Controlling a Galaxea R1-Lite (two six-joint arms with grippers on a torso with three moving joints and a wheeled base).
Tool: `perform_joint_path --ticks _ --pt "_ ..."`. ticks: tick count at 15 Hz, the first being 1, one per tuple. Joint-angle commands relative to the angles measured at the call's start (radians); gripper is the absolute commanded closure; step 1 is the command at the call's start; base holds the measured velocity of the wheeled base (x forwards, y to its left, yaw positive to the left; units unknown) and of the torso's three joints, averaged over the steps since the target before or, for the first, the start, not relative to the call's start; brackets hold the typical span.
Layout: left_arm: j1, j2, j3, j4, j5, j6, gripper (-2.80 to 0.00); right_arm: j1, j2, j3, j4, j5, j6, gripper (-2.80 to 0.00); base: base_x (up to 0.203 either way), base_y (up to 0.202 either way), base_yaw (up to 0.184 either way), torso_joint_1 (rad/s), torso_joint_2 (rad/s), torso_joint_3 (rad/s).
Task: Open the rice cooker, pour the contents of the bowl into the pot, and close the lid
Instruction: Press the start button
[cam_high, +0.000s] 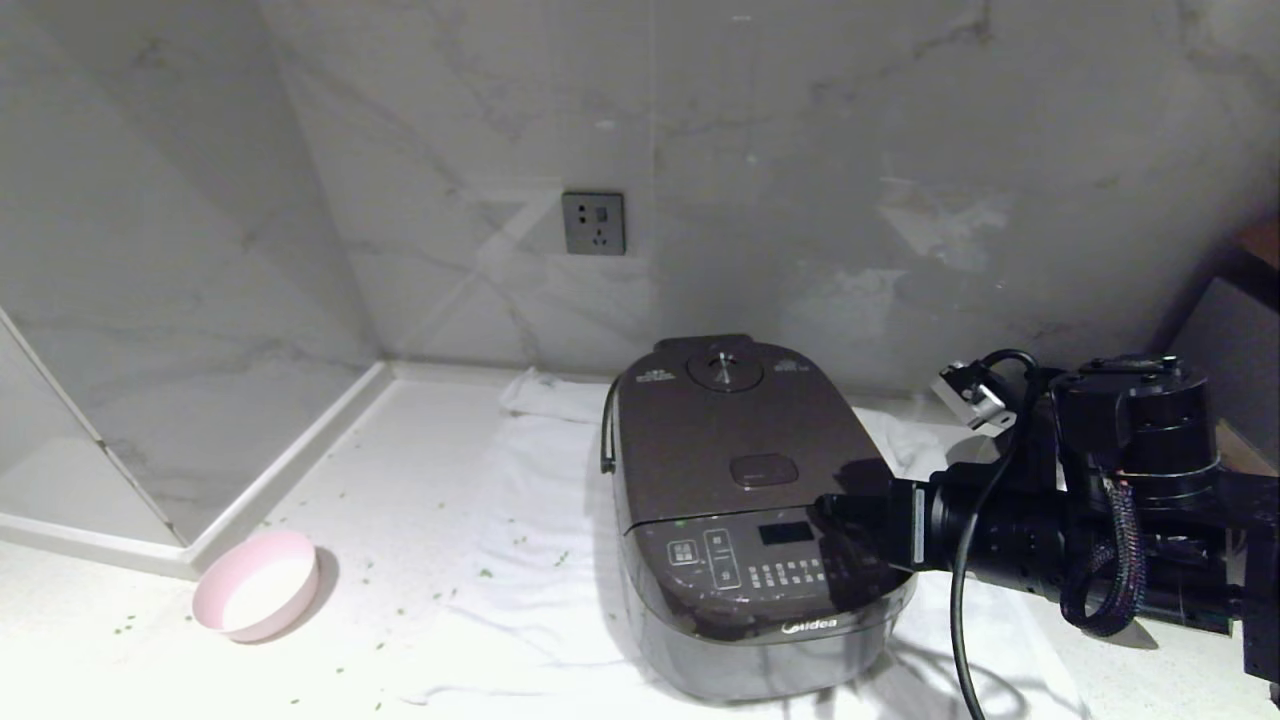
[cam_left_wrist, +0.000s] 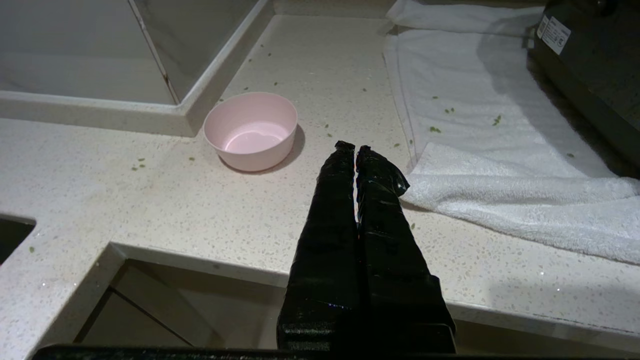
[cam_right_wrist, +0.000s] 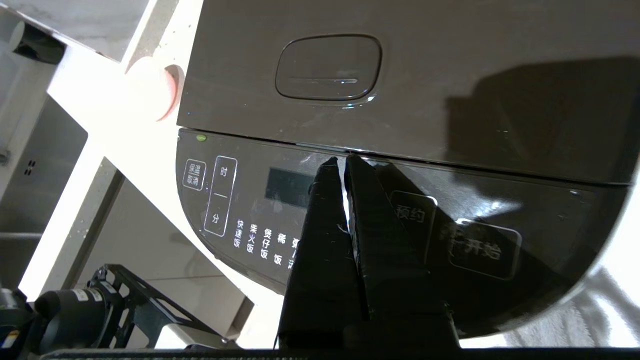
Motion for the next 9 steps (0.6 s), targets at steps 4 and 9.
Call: perform_joint_path --ticks 4,9 --pt "0.000 0.000 0.000 0.001 0.001 0.000 0.00 -0.004 0.003 0.000 0.002 -0.008 0.002 0.00 0.000 0.000 0.000 0.000 0.00 0.000" --pt "0.000 0.000 0.000 0.001 0.001 0.000 0.00 -0.007 -0.030 0.008 0.067 -0.056 0.002 0.00 0.000 0.000 0.000 0.000 0.00 0.000"
